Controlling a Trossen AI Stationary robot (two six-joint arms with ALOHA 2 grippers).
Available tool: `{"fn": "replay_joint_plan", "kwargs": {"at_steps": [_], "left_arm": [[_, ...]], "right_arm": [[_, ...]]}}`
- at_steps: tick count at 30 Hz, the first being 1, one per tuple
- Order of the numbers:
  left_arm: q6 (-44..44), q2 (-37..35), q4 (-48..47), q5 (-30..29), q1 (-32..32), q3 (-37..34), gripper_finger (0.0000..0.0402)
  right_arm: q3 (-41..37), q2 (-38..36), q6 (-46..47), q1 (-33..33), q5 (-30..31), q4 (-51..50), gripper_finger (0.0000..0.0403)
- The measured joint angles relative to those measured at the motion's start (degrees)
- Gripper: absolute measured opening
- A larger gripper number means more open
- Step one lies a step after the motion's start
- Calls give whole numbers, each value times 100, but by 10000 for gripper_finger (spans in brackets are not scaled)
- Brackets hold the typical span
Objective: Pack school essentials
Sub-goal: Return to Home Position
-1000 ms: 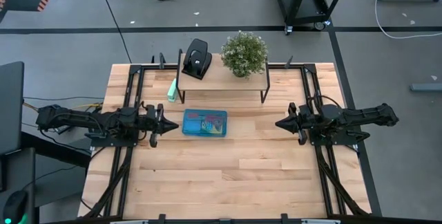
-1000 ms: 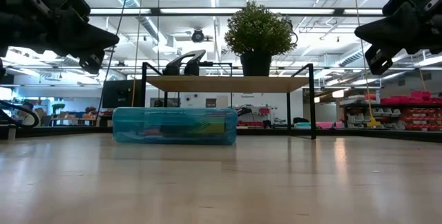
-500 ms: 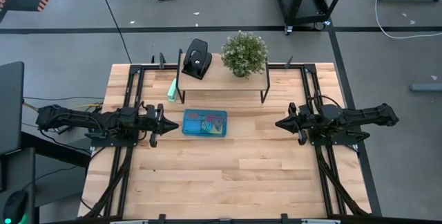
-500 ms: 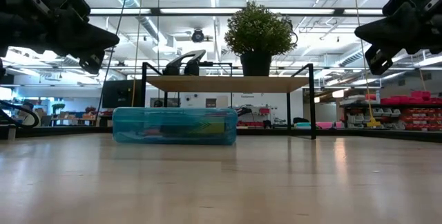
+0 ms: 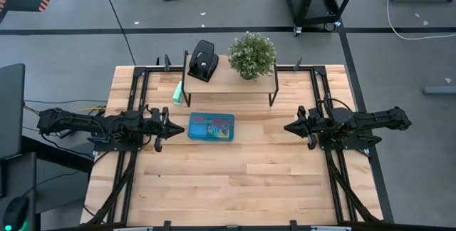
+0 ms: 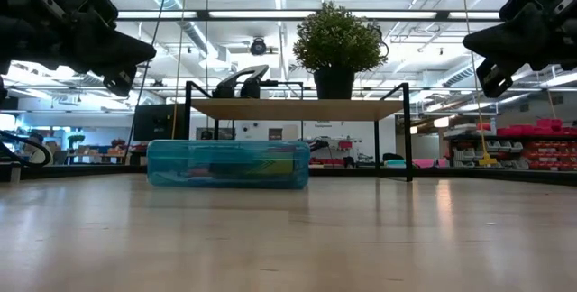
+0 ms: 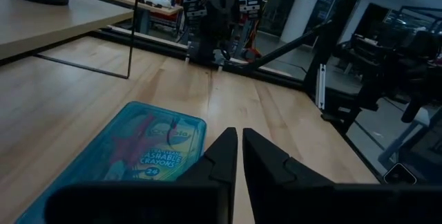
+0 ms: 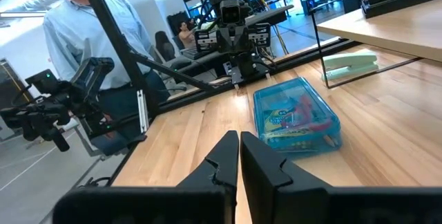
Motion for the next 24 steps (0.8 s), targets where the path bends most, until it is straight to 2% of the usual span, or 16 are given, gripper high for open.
{"fn": "replay_joint_plan", "kwargs": {"at_steps": [9, 24], "left_arm": [[0, 0, 0, 2, 0, -2, 23], [0, 1, 0, 1, 0, -2, 31]], "right_arm": [[0, 0, 0, 1, 0, 1, 25], [0, -1, 0, 2, 2, 1, 25]]}}
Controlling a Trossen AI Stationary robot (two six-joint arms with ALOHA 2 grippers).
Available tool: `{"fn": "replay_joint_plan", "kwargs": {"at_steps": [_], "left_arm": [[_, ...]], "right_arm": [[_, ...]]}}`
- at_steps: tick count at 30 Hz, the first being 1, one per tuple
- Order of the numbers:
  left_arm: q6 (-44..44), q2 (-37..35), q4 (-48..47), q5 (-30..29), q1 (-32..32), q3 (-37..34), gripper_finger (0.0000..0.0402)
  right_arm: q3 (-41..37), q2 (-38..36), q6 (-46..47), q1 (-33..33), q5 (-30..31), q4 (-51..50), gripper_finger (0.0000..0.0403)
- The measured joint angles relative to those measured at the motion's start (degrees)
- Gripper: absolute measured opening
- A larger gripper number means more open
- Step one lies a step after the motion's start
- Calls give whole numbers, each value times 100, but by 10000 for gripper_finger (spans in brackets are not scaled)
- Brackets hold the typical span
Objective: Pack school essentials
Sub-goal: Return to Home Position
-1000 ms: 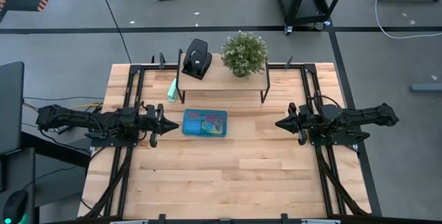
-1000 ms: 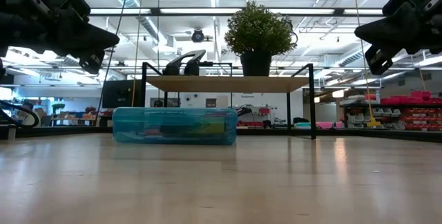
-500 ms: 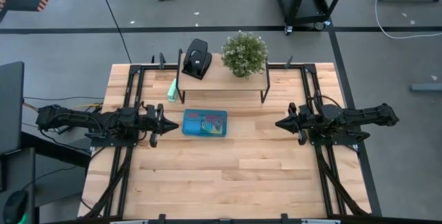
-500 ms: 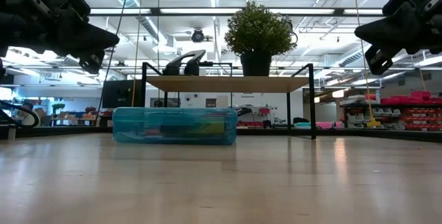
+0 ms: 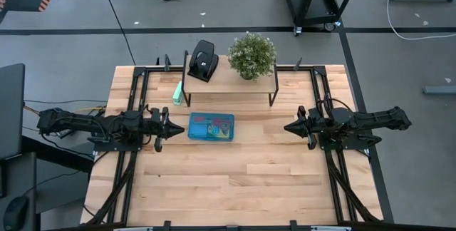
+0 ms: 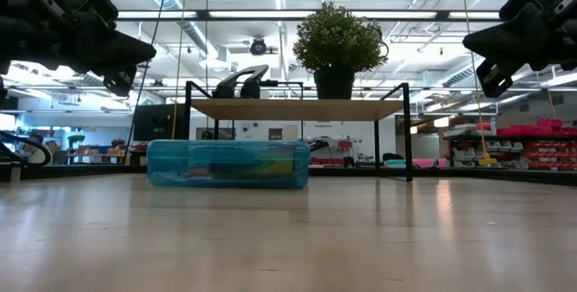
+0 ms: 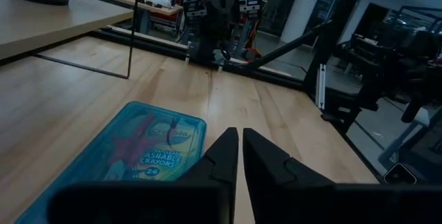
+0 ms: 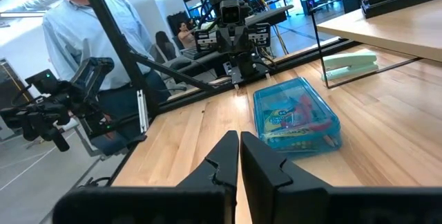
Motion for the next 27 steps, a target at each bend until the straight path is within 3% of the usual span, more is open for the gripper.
{"fn": "replay_joint_plan", "kwargs": {"at_steps": [27], "left_arm": [[0, 1, 0, 1, 1, 0, 27]], "right_arm": [[0, 1, -2, 1, 0, 0, 25]]}}
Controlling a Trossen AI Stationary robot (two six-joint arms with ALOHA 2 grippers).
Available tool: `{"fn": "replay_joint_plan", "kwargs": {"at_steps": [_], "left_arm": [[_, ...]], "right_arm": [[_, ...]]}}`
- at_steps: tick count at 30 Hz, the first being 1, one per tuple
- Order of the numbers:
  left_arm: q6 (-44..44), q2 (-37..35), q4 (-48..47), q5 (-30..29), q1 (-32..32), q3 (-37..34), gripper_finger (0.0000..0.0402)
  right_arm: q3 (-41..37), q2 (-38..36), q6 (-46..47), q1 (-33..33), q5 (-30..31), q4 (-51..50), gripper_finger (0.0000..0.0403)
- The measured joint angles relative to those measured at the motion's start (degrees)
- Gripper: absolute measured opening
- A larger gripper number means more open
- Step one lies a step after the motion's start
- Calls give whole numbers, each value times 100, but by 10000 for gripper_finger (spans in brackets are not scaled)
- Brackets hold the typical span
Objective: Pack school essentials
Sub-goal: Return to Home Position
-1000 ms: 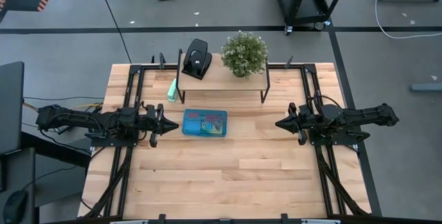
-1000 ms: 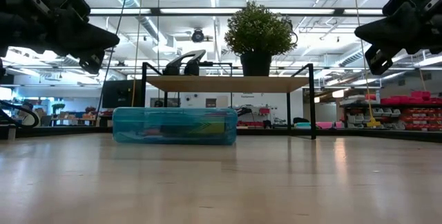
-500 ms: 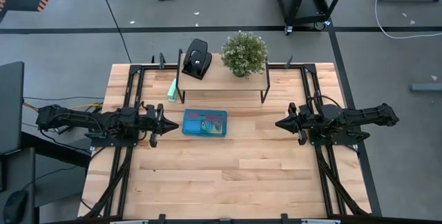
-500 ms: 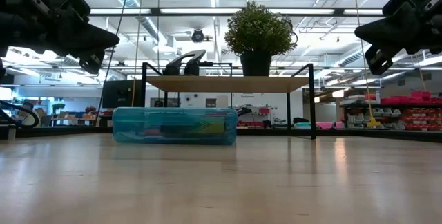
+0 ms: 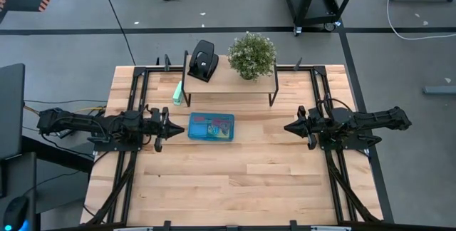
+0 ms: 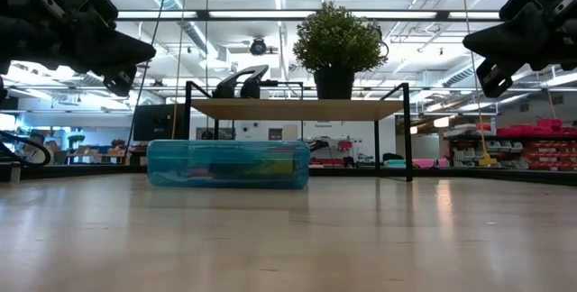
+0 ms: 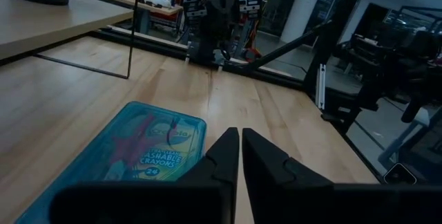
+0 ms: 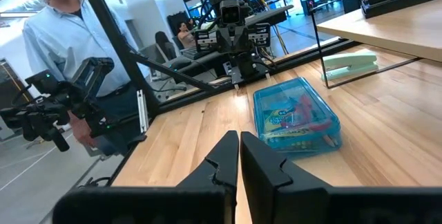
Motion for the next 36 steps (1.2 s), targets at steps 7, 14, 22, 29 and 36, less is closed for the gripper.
{"fn": "replay_joint_plan", "kwargs": {"at_steps": [7, 14, 22, 29, 36], "left_arm": [[0, -1, 0, 0, -1, 0, 30], [0, 0, 0, 0, -1, 0, 35], [0, -2, 0, 0, -1, 0, 24], [0, -2, 0, -2, -1, 0, 30], [0, -2, 0, -1, 0, 0, 32]], "right_arm": [[0, 0, 1, -1, 0, 0, 25], [0, 0, 2, 0, 0, -2, 25], [0, 0, 0, 0, 0, -2, 25], [0, -1, 1, -1, 0, -1, 25], [0, 0, 0, 0, 0, -2, 25]]}}
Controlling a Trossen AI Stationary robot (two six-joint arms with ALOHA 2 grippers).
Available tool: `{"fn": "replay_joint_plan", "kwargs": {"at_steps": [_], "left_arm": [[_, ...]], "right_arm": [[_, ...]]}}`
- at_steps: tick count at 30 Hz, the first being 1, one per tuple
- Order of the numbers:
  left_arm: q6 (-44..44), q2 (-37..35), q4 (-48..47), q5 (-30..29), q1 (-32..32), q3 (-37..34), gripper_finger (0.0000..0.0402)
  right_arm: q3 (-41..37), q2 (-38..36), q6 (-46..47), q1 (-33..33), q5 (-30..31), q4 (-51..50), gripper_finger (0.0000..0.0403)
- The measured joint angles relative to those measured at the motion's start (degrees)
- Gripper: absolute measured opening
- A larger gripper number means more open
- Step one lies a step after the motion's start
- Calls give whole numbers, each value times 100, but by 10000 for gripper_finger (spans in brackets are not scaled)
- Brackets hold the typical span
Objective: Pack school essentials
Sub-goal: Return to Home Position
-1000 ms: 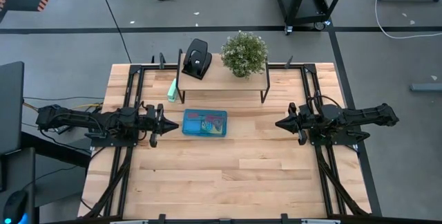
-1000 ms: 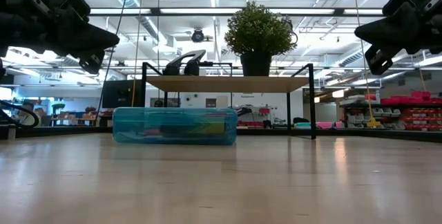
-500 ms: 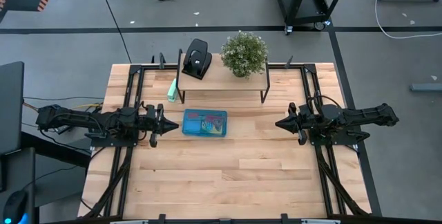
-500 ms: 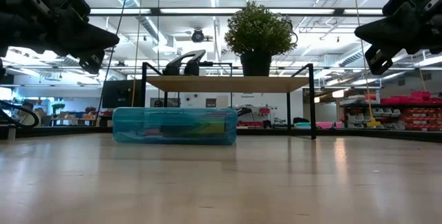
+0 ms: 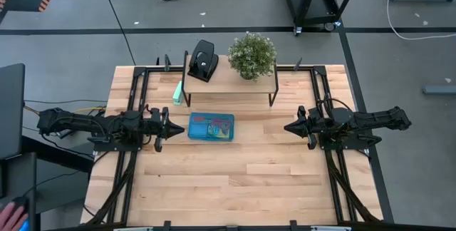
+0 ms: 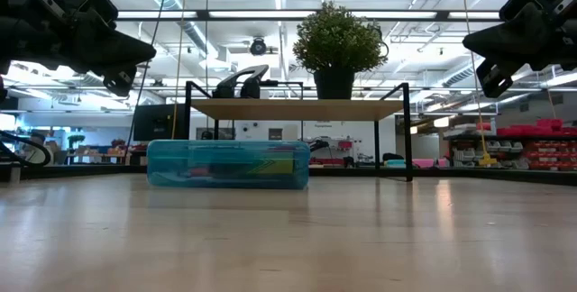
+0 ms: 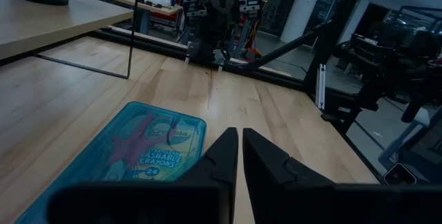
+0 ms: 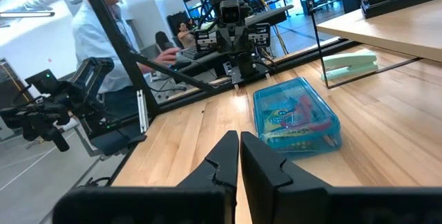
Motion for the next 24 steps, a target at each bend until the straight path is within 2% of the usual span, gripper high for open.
{"fn": "replay_joint_plan", "kwargs": {"at_steps": [7, 17, 24], "left_arm": [[0, 0, 0, 1, -1, 0, 23], [0, 1, 0, -1, -1, 0, 36], [0, 1, 0, 1, -1, 0, 26]], "right_arm": [[0, 0, 0, 0, 2, 0, 25], [0, 0, 0, 0, 0, 2, 25], [0, 0, 1, -1, 1, 1, 25]]}}
